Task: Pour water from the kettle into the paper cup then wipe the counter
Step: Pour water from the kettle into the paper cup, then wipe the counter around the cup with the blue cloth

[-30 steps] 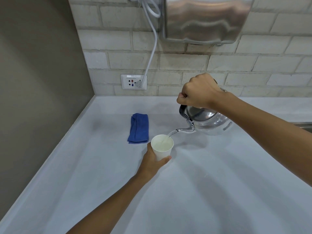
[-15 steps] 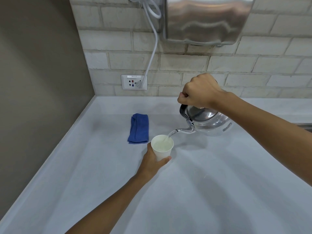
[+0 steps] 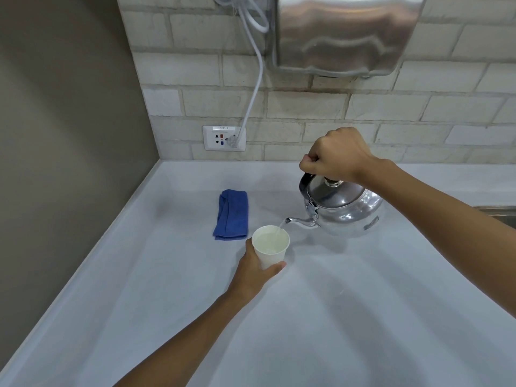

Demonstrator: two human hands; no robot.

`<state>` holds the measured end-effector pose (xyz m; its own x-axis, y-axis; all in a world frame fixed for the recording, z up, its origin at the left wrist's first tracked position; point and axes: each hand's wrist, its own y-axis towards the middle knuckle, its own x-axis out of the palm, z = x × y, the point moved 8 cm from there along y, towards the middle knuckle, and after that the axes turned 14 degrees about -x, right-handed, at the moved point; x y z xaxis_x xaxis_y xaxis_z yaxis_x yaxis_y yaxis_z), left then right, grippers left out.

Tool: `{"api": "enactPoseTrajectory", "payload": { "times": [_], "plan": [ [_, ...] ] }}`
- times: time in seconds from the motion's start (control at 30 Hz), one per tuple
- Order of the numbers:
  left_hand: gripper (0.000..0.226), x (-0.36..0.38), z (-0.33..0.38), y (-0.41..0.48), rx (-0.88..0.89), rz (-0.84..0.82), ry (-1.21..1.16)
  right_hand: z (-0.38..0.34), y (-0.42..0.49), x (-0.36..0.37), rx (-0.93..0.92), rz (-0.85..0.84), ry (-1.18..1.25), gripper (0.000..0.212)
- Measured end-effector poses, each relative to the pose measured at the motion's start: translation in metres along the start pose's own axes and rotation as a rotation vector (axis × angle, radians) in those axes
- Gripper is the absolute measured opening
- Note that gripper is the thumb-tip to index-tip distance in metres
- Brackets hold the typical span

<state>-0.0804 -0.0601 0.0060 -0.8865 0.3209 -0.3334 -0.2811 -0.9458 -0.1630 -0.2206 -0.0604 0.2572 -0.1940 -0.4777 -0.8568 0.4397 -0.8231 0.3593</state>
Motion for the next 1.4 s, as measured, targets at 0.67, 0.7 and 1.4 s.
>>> {"api": "enactPoseTrajectory", "payload": {
  "times": [0.67,0.7,1.4],
  "plan": [
    [0.073,0.000,-0.014,0.006,-0.028,-0.024,-0.012,0.094,-0.009,0.119,0.674,0.130,0.507,0.050],
    [0.072,0.000,-0.015,0.006,-0.031,-0.024,-0.014,0.095,-0.006,0.123,0.673,0.129,0.513,0.050],
    [0.080,0.001,-0.009,0.004,-0.030,-0.054,0.009,0.070,0.001,0.128,0.631,0.202,0.507,0.041]
  ]
}}
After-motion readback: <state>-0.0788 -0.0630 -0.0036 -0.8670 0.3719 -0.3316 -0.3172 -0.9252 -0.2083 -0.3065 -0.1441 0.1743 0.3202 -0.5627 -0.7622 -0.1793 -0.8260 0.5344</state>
